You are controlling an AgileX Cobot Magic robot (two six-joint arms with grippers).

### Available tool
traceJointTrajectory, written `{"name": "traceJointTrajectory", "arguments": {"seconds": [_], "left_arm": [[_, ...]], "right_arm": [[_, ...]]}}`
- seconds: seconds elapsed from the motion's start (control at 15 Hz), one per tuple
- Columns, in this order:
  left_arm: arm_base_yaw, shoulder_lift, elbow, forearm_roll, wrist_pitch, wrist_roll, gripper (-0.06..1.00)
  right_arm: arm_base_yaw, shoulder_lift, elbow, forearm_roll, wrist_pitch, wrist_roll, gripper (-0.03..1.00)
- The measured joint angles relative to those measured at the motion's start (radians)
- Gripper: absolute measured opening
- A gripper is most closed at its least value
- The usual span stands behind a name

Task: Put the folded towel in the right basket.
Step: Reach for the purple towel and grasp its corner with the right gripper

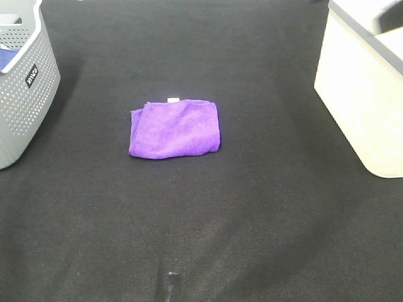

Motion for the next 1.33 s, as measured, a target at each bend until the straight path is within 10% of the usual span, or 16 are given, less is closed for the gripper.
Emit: {"name": "traceJointTrajectory", "arguments": {"seconds": [0.87, 1.33], "left_arm": [[0.000, 0.000, 0.000, 0.000, 0.000, 0.000, 0.99], [0.000, 0.000, 0.000, 0.000, 0.000, 0.000, 0.99]], "right_arm": [[0.129, 0.980, -0.748, -0.018, -0.028, 0.092, 0.94], [0.129, 1.165, -0.894, -0.069, -0.019, 0.092, 0.91]]}}
